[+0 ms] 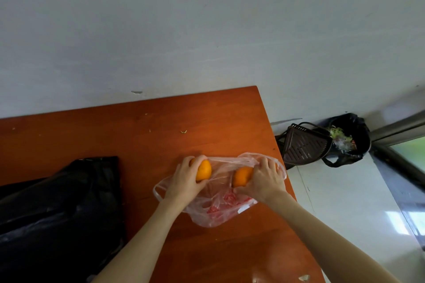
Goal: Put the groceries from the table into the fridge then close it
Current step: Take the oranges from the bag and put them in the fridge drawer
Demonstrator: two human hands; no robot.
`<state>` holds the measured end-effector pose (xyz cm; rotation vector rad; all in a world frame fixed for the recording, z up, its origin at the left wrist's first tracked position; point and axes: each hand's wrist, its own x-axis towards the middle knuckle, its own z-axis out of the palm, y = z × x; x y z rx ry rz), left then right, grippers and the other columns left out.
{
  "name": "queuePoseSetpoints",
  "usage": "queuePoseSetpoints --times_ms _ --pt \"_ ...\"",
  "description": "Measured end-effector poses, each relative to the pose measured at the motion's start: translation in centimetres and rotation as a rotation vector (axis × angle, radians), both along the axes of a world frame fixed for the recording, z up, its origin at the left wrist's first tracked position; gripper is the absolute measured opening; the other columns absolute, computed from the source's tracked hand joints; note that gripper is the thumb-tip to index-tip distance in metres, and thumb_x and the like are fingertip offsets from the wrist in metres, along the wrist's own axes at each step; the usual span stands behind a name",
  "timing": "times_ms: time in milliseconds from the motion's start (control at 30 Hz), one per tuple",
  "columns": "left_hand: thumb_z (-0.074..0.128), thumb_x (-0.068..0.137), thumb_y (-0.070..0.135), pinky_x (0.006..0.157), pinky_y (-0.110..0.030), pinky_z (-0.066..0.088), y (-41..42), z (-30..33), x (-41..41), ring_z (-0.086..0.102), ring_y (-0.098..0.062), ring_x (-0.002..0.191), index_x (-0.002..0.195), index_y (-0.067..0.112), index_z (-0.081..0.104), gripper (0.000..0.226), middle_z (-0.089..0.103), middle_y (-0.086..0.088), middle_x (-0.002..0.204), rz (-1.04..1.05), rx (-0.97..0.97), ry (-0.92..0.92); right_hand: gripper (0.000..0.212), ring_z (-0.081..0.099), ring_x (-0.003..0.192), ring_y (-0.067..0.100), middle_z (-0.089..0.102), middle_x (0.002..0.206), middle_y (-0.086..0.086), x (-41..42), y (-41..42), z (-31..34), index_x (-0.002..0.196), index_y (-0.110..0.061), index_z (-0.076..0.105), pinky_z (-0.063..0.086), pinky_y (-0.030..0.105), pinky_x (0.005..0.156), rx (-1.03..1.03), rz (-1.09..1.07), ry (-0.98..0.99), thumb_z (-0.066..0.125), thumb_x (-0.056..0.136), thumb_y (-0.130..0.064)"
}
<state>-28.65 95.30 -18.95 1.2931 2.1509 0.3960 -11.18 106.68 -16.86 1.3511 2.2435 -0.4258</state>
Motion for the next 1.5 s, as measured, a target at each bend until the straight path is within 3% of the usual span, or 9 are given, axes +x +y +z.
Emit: queuePoseSetpoints --times_ms 167,300,533,800,1033,1200,1300,1367,1500 --pt "0.069 0.081 0.029 0.085 -0.030 0.049 -0.4 0.2 0.9 0.052 -0.027 0.112 0.131 0.031 0.039 0.058 0.027 -0.008 0.135 0.093 0.033 0.024 0.097 0.035 0.131 0.026 0.039 0.138 0.007 0.9 -1.4 -0.9 0.143 -0.012 0.018 0.020 0.045 0.111 -0.009 0.050 0.030 0.064 0.073 -0.061" --pt "0.068 0.082 0.032 0.081 -0.030 0.049 -0.5 0.4 0.6 0.054 -0.028 0.107 0.132 0.030 0.039 0.058 0.032 -0.007 0.131 0.136 -0.003 -0.044 0.089 0.039 0.128 0.025 0.043 0.133 0.005 1.9 -2.2 -1.0 0.139 -0.014 0.023 0.019 0.043 0.112 0.014 0.045 0.147 0.065 0.074 -0.058" --pt "0.067 0.081 0.040 0.082 -0.027 0.041 -1.5 0.8 0.2 0.051 -0.023 0.109 0.134 0.031 0.039 0.060 0.042 -0.005 0.127 0.242 -0.039 -0.158 0.086 0.028 0.131 0.024 0.034 0.135 0.004 2.8 -2.8 -0.9 0.134 -0.016 0.034 0.023 0.043 0.112 0.048 0.017 0.395 0.072 0.067 -0.056" --pt "0.067 0.082 0.037 0.090 -0.027 0.035 -2.0 2.8 0.6 0.038 -0.021 0.120 0.134 0.027 0.041 0.059 0.045 -0.006 0.126 0.233 0.120 -0.107 0.081 0.037 0.121 0.024 0.040 0.131 0.006 2.4 -3.6 0.7 0.118 -0.015 0.048 0.038 0.039 0.094 0.138 -0.120 0.733 0.070 0.058 -0.065" --pt "0.070 0.081 0.028 0.084 -0.021 0.038 -2.2 6.4 0.7 0.044 -0.008 0.110 0.135 0.023 0.042 0.061 0.043 -0.004 0.132 0.233 0.372 -0.063 0.078 0.043 0.109 0.010 0.045 0.123 -0.004 0.4 -3.6 4.4 0.128 -0.021 0.039 0.033 0.026 0.090 0.123 -0.165 0.943 0.081 0.066 -0.041" --pt "0.067 0.082 0.033 0.088 -0.025 0.042 -3.4 8.2 0.3 0.048 -0.015 0.115 0.138 0.026 0.038 0.064 0.043 -0.002 0.136 0.250 0.389 -0.121 0.077 0.039 0.106 0.003 0.036 0.119 -0.014 -0.9 -4.7 7.0 0.128 -0.025 0.035 0.032 0.007 0.078 0.102 -0.392 1.102 0.081 0.068 -0.031" --pt "0.065 0.084 0.035 0.083 -0.024 0.040 -4.6 9.2 0.3 0.048 -0.011 0.107 0.136 0.026 0.041 0.059 0.047 -0.003 0.135 0.290 0.399 -0.188 0.076 0.047 0.111 0.013 0.041 0.125 -0.006 -0.2 -6.4 7.6 0.123 -0.033 0.032 0.042 0.019 0.084 0.139 -0.417 1.144 0.082 0.066 -0.032" --pt "0.063 0.085 0.037 0.081 -0.025 0.041 -5.7 9.9 0.5 0.047 -0.010 0.104 0.134 0.026 0.043 0.054 0.049 -0.003 0.133 0.285 0.416 -0.245 0.078 0.046 0.110 0.009 0.040 0.126 -0.006 0.9 -8.1 8.2 0.126 -0.031 0.032 0.040 0.019 0.085 0.189 -0.448 1.136 0.082 0.066 -0.032" --pt "0.069 0.080 0.034 0.083 -0.023 0.044 -6.9 11.0 2.6 0.049 -0.011 0.112 0.128 0.030 0.046 0.053 0.050 0.005 0.128 0.060 0.467 -0.338 0.083 0.041 0.108 0.006 0.038 0.128 -0.004 4.3 -12.9 9.4 0.134 -0.019 0.033 0.039 0.021 0.088 0.353 -0.506 1.085 0.081 0.067 -0.033"
